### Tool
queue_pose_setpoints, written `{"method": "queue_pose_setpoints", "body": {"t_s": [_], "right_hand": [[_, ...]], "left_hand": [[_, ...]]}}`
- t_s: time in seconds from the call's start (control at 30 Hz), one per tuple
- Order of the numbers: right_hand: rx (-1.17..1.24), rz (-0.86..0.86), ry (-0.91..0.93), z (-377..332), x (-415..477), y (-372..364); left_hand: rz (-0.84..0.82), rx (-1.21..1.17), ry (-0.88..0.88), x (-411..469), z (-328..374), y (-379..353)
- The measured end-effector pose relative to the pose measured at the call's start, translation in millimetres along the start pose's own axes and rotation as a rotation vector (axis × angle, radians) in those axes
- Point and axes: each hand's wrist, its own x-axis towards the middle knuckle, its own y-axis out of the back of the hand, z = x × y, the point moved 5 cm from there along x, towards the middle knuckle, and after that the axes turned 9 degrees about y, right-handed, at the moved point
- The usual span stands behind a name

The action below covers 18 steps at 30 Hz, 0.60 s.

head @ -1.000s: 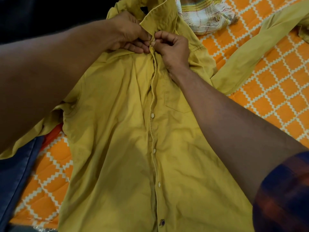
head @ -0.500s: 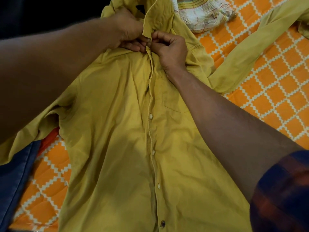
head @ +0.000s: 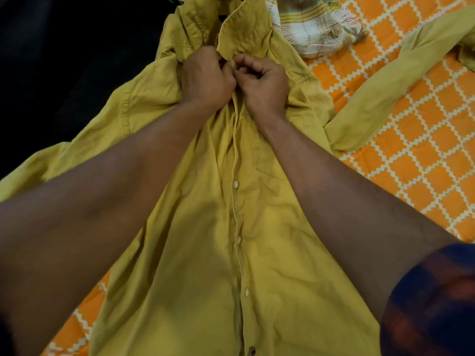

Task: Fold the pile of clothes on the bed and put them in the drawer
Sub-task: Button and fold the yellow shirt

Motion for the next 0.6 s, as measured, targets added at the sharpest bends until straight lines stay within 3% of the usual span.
{"method": "queue_pose_setpoints", "body": {"t_s": [0.33,0.43,0.6], "right_hand": [[0.102,0.022,-0.032,4.7,-1.8,2.8],[0.134,0.036,-0.041,1.7,-3.0,4.4],[0.064,0.047,-0.024,-0.6,-5.3,3.3]], "left_hand": [[-0.242,-0.387,0.172,4.9,-7.8,7.0],[-0.32,-0.416,0.14,5.7,-6.9,7.0],[-0.273,-0.377,0.079,4.1,-8.1,7.4]]}}
